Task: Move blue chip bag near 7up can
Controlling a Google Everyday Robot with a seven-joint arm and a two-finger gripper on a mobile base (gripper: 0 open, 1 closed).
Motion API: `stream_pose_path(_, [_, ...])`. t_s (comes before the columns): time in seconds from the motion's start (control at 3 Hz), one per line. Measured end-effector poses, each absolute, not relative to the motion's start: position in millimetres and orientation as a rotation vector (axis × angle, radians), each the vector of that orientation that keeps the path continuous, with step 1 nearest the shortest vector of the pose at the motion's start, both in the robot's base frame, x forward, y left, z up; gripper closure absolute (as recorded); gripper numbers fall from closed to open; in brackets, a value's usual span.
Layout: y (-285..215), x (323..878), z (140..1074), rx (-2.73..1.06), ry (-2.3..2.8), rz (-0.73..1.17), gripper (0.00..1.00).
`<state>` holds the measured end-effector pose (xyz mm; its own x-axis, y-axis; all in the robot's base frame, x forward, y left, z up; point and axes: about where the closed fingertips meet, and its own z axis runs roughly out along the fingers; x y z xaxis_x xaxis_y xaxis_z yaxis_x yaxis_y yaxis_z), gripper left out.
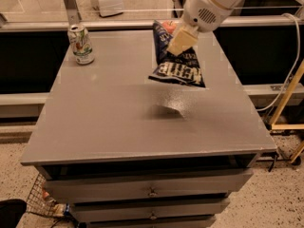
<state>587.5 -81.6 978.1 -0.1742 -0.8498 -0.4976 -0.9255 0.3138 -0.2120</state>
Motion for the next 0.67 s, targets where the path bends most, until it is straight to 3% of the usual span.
stream_pose_path(0.67, [-29,647,986,-1.449,1.927,0.243,1.0])
